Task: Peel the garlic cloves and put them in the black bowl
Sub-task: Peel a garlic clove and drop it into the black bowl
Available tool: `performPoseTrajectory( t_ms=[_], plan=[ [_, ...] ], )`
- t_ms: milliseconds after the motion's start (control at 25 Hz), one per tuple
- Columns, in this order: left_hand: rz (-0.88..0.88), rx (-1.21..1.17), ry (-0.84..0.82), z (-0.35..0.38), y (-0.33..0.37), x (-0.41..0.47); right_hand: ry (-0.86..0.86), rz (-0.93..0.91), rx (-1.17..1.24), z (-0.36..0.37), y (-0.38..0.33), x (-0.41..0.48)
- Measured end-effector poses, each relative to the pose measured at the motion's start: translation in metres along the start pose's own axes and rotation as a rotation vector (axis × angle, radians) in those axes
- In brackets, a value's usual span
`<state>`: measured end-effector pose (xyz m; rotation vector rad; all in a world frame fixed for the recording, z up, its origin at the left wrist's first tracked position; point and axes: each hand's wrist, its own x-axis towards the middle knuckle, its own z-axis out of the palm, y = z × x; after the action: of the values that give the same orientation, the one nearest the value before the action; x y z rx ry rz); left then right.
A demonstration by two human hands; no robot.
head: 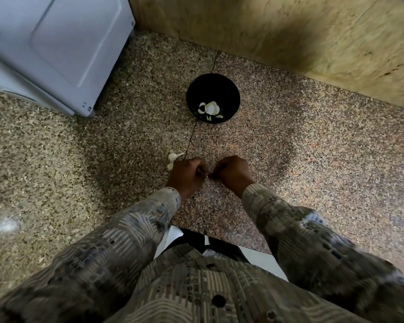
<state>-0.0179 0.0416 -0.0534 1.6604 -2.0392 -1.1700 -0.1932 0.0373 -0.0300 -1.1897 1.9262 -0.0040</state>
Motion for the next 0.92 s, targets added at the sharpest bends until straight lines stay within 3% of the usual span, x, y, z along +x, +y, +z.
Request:
performPoseTrajectory(
  t_ms=[120,280,480,600,920],
  plan=[
    [0.008,-0.001,0.002,-0.002,0.002,-0.001,-0.071,-0.059,-0.153,-0.002,-0.005,0.002],
    [0.04,-0.003,-0.001,-0.004,0.003,-0.002,-0.033,-0.077,-0.329,-0.002,-0.011,0.002],
    [0.026,0.035,-0.017,-0.004,0.007,-0.003,-0.01,-0.018,-0.119,0.001,-0.004,-0.005],
    [0.011,0.058,-0.032,-0.003,0.007,-0.003,0.017,-0.099,-0.003,0.004,0.005,-0.019],
    [-0.306,-0.461,0.134,-0.004,0.05,-0.032,0.006,-0.186,0.5,-0.005,0.017,-0.063]
  ],
)
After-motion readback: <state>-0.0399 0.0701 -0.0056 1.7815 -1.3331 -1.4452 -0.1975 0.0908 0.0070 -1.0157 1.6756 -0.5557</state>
